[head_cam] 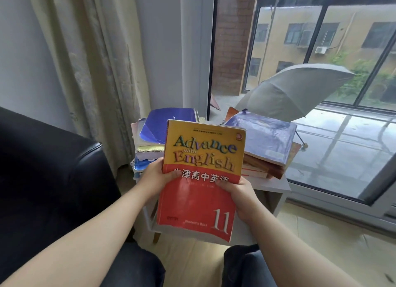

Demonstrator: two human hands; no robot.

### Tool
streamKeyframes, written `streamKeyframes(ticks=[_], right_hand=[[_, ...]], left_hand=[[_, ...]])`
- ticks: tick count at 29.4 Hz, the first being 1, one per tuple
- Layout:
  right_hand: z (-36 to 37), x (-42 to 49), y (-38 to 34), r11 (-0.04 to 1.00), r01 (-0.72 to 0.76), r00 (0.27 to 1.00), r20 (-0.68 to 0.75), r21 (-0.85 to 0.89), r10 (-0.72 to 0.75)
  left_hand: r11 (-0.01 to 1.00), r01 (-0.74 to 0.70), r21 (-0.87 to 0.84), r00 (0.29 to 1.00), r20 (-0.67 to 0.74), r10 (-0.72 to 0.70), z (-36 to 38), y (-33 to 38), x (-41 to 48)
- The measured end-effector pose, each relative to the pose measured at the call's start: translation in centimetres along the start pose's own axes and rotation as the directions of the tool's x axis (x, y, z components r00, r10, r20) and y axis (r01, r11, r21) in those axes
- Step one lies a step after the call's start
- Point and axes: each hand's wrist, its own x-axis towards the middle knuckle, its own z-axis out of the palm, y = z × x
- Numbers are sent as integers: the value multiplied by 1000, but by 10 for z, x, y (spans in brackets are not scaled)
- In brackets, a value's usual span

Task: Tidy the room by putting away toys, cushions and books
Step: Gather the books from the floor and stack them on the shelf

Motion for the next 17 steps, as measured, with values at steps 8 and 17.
streamKeyframes(ticks=[8, 17], right_hand=[[14, 24, 0, 999, 29, 999, 43, 19, -30], [11, 13, 21, 993, -47, 999, 1, -105, 48]], left_hand=[[991, 18, -131, 1000, -12, -19, -7, -2, 24], [967, 61, -248, 996, -48, -75, 9, -46, -9]])
